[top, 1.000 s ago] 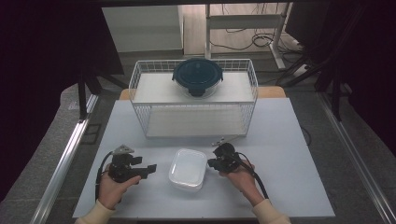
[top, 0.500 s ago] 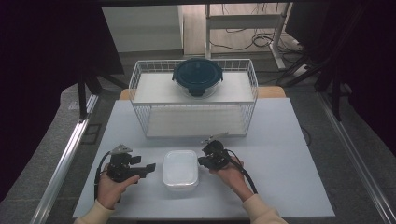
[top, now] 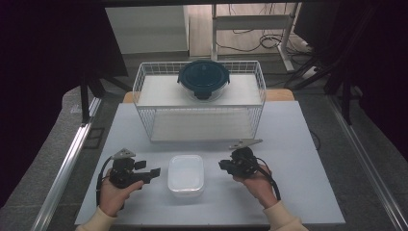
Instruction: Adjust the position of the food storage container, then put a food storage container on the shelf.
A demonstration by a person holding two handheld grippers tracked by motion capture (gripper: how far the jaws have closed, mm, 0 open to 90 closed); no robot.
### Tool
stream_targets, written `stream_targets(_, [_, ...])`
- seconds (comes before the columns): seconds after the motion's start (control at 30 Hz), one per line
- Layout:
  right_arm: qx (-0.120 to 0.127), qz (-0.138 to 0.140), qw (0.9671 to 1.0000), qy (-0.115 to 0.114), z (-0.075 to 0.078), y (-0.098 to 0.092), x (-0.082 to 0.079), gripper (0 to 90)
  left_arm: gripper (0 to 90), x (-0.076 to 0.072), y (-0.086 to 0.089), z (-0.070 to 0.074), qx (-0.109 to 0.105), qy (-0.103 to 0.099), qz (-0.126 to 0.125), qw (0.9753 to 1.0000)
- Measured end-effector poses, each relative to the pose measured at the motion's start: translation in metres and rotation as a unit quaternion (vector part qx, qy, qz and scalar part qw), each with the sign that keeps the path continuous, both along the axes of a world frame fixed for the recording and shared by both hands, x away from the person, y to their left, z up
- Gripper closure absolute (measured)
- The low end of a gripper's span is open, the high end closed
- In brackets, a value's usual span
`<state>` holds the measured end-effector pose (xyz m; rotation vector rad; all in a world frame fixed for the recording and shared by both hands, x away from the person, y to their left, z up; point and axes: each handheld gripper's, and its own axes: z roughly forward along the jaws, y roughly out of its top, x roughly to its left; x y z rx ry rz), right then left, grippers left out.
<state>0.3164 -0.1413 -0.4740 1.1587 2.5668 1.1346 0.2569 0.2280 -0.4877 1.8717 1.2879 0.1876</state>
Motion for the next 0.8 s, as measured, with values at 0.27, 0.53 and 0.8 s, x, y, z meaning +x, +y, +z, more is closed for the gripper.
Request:
stream_targets(0.27, [0.019,-0.005,0.9998,-0.009,0.004,-0.017,-0.012,35.7,24.9,0.0,-0.002,0.002,-0.003,-0.002,0.005,1.0])
stream_targets(0.53, [0.035,-0.005,0.9994,-0.004,0.005,-0.014,-0.013,28.1,24.6,-0.005,-0.006,0.007,-0.014,-0.003,-0.004,0.9999])
stream_targets(0.8, [0.036,0.0,0.9993,-0.006,0.01,-0.003,-0.018,30.1,25.3,-0.008,-0.011,0.016,-0.02,-0.011,-0.016,0.9996])
